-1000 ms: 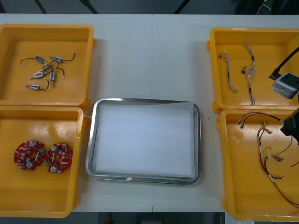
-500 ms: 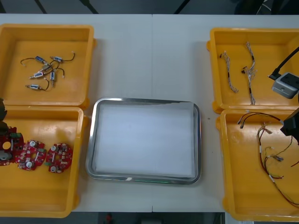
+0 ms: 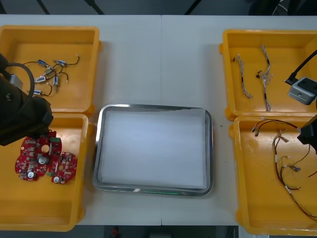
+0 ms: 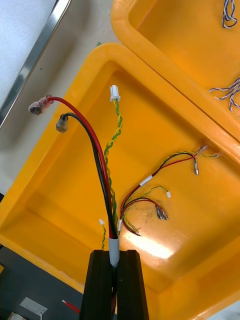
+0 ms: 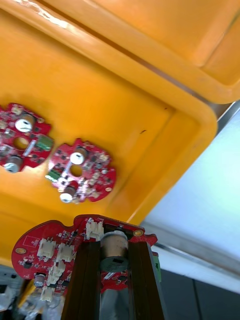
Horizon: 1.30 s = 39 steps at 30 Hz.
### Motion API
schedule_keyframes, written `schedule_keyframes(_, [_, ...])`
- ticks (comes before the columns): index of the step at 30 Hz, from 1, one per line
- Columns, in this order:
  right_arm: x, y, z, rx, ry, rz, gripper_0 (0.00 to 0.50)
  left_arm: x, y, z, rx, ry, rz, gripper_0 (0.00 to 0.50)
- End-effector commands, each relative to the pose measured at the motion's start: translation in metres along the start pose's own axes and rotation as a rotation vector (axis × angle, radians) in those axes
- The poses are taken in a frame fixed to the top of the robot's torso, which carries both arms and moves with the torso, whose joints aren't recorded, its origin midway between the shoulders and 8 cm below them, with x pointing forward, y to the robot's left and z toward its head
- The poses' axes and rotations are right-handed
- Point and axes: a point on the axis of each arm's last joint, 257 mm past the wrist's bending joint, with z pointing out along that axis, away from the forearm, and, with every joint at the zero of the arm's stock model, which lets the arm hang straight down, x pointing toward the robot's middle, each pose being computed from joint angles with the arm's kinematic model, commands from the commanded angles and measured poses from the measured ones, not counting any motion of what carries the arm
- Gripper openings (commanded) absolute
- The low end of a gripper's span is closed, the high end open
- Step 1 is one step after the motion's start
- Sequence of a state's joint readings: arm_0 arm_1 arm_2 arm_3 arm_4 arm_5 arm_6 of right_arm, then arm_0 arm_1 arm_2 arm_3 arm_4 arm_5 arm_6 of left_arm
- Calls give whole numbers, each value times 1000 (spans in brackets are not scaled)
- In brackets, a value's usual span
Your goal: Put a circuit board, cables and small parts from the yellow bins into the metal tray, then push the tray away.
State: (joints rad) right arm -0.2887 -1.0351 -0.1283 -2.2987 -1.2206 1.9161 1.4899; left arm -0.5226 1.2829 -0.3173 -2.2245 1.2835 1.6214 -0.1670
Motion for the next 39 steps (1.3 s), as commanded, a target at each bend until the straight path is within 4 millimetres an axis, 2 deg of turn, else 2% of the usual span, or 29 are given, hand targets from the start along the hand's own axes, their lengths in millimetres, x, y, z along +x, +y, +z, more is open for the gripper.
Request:
schedule_keyframes(1, [-9, 2, -6, 18, -23, -2, 0, 11, -47, 1, 56, -33, -88, 0])
schedule_keyframes(10, [-9, 2, -6, 18, -23, -2, 0, 37, -81, 13, 107, 10, -135, 0])
schedule_keyframes(13, [-9, 2, -6, 18, -23, -2, 0, 45, -86, 16, 113, 20, -127, 0])
schedule_keyframes(29, [-9, 2, -6, 18, -23, -2, 0, 76, -121, 63, 115, -26, -92, 0])
schedule_keyframes(39, [-9, 2, -6, 18, -23, -2, 0, 83, -134, 81, 109, -22, -102, 0])
